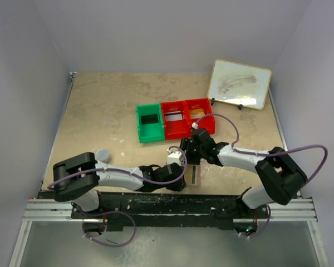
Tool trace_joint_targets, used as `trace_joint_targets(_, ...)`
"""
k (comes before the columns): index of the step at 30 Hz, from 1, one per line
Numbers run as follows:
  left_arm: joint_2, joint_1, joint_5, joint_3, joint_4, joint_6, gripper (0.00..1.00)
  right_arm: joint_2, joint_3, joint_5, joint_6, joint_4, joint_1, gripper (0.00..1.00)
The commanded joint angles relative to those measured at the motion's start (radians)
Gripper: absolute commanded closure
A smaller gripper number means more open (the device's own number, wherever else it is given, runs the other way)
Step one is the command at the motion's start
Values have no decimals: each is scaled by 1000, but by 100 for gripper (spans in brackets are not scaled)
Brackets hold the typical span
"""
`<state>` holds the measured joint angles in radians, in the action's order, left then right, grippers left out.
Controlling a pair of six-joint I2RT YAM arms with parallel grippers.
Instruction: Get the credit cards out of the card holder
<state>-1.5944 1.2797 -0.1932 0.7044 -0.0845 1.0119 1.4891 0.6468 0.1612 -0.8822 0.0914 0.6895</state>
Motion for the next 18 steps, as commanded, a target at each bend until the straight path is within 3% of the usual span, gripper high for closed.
trace_joint_targets(1, 145, -1, -162, -9, 79, 24, 72, -131, 13, -102, 23, -138, -8, 37)
trace_joint_targets(7, 274, -11, -249, 0, 182, -26, 67, -249, -54, -40, -11, -123, -8, 36)
trace_joint_targets(14, 214, -55, -231, 47, 231, -44, 70, -336, -230, 43, -179, 82, -7, 45)
trace_joint_targets(18, 176, -88, -162, 43, 165, -80, 70, -320, -297, 76, -214, 167, -7, 47)
